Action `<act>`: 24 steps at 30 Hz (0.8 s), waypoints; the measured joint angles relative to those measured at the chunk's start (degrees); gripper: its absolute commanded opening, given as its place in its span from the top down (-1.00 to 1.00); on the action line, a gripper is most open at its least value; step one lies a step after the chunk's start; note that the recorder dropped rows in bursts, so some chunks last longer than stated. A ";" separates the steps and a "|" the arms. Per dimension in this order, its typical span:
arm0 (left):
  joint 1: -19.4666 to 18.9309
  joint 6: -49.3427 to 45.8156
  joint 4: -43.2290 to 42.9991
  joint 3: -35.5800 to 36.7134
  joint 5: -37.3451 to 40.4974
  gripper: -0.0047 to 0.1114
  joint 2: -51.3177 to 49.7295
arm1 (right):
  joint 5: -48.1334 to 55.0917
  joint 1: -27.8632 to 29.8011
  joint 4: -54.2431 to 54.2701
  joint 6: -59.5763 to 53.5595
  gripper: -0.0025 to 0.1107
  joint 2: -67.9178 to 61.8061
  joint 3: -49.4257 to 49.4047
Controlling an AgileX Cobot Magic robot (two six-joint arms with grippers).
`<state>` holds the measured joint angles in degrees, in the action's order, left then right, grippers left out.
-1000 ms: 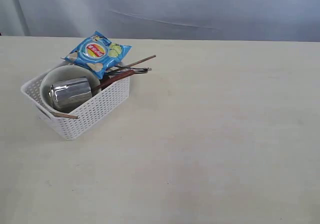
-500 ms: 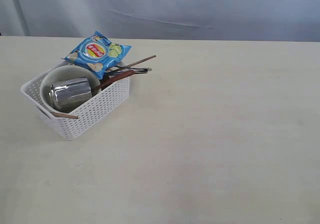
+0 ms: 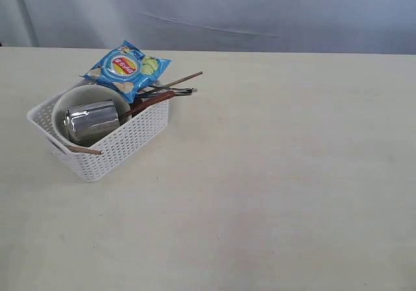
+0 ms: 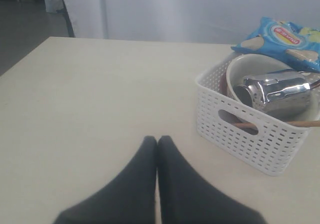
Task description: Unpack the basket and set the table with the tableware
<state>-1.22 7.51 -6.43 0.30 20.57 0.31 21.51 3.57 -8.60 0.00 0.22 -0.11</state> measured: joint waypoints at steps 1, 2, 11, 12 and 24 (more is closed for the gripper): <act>0.00 0.00 0.00 0.00 0.00 0.92 0.00 | 0.00 0.00 0.00 0.00 0.96 0.00 0.00; 0.00 0.00 0.00 0.00 0.00 0.92 0.00 | 0.00 0.00 0.00 0.00 0.96 0.00 0.00; 0.00 0.00 0.00 0.00 0.00 0.92 0.00 | -1.39 0.00 -2.05 -1.10 0.96 0.00 0.00; 0.00 0.00 0.00 0.00 0.00 0.92 0.00 | -2.77 0.00 -2.76 -1.26 0.96 0.00 0.00; 0.00 0.00 0.00 0.00 0.00 0.92 0.00 | -30.69 0.00 1.42 6.87 0.96 0.00 0.00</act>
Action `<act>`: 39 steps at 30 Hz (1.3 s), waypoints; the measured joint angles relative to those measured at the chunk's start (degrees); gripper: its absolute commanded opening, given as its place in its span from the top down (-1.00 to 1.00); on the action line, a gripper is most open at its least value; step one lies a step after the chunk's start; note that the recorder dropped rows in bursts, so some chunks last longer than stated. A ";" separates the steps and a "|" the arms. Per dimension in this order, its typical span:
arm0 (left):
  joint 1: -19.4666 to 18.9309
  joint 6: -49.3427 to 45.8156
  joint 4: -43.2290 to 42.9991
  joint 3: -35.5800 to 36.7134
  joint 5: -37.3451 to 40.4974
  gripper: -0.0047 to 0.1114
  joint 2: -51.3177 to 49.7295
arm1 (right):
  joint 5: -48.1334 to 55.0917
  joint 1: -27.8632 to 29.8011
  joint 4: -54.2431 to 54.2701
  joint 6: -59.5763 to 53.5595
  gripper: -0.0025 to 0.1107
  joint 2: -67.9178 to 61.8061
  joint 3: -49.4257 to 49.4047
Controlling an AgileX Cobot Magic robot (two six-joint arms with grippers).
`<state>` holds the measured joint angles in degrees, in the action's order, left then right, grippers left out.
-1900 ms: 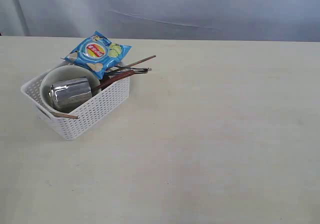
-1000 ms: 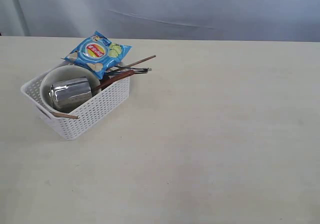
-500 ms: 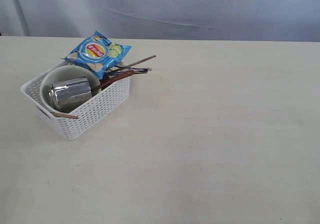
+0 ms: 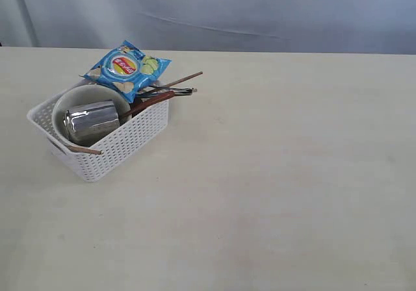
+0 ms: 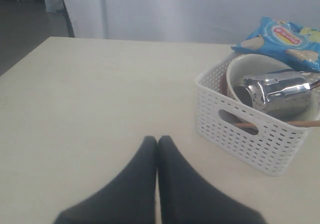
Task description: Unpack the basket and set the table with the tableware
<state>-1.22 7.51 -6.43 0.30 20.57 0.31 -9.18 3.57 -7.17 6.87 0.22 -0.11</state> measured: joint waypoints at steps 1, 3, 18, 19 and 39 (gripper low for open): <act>0.00 0.00 0.00 0.00 0.00 0.92 0.00 | -3.22 0.00 1.00 1.80 0.96 0.00 0.00; 0.00 0.00 0.00 0.00 0.00 0.92 0.00 | -11.75 0.00 2.92 5.88 0.96 0.00 0.00; 0.00 0.00 0.00 0.00 0.00 0.92 0.00 | -2.34 0.00 3.97 18.03 0.96 -1.83 7.03; 0.00 0.00 0.00 0.00 0.00 0.92 0.00 | 0.02 0.00 3.97 18.18 0.96 -5.61 10.84; 0.00 0.00 0.00 0.00 0.00 0.92 0.00 | 39.12 -36.13 4.58 -1.37 0.96 -93.08 73.81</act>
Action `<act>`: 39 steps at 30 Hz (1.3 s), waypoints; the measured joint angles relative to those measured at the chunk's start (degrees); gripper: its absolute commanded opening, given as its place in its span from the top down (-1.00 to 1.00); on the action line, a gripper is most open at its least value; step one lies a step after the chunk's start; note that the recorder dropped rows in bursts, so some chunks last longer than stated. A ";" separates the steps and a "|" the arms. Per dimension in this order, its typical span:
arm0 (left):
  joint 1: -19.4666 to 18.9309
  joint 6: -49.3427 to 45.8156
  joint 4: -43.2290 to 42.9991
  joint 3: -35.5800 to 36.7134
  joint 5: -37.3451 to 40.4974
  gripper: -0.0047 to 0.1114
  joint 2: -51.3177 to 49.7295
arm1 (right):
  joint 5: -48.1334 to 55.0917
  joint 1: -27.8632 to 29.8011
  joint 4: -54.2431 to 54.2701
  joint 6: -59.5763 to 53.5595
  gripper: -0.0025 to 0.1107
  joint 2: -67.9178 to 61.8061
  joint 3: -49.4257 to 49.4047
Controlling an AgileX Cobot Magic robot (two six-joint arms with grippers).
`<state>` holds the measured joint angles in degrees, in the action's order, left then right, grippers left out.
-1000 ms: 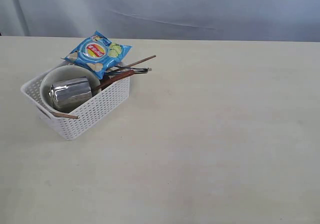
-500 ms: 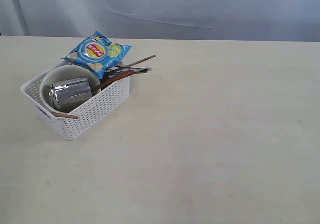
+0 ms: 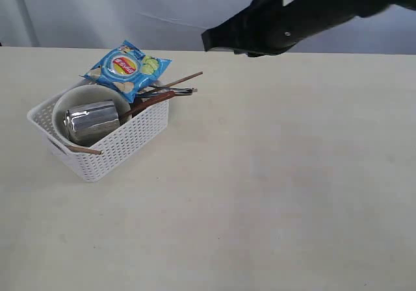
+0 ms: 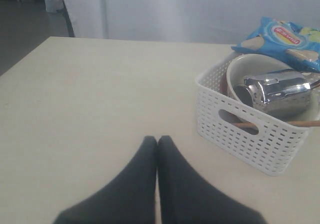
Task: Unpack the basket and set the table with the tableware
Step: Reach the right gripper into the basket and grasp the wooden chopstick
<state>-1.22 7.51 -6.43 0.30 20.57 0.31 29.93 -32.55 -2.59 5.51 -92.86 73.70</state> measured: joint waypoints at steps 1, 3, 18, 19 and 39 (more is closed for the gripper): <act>0.00 0.00 0.00 0.00 0.00 0.92 0.00 | 1.91 -0.09 0.00 -0.79 0.96 -1.64 1.85; 0.00 0.00 0.00 0.00 0.00 0.92 0.00 | 6.64 -0.22 0.00 -3.42 0.96 -5.33 6.28; 0.00 0.00 0.00 0.00 0.00 0.92 0.00 | 21.97 -2.49 -2.02 -37.45 0.96 -18.05 25.33; 0.00 0.00 0.00 0.00 0.00 0.92 0.00 | 22.07 -3.13 -2.95 -39.44 0.96 -18.18 25.52; 0.00 0.00 0.00 0.00 0.00 0.92 0.00 | 22.70 -17.83 -41.15 -43.80 0.30 -27.67 25.73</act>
<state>-1.22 7.51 -6.43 0.30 20.57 0.31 52.63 -50.38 -43.74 -38.29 -120.53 99.43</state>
